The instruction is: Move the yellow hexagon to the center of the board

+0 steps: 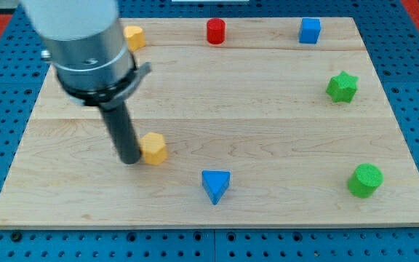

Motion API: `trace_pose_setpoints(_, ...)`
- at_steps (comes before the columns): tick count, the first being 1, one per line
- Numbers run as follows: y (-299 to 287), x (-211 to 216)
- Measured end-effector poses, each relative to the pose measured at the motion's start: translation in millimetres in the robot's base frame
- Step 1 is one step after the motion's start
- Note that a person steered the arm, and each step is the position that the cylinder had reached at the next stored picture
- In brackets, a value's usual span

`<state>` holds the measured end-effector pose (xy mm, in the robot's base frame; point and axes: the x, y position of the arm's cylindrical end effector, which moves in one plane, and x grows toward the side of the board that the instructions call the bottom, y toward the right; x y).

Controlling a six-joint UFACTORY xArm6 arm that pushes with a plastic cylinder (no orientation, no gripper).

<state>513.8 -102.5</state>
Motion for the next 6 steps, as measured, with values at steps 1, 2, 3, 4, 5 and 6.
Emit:
trace_pose_setpoints(1, 50.2, -0.3)
trace_pose_setpoints(2, 94.6, -10.2)
trace_pose_setpoints(3, 116.7, -43.4)
trace_pose_setpoints(4, 133.6, -77.1)
trace_pose_setpoints(5, 153.2, -76.6)
trace_pose_setpoints(6, 235.2, -71.4)
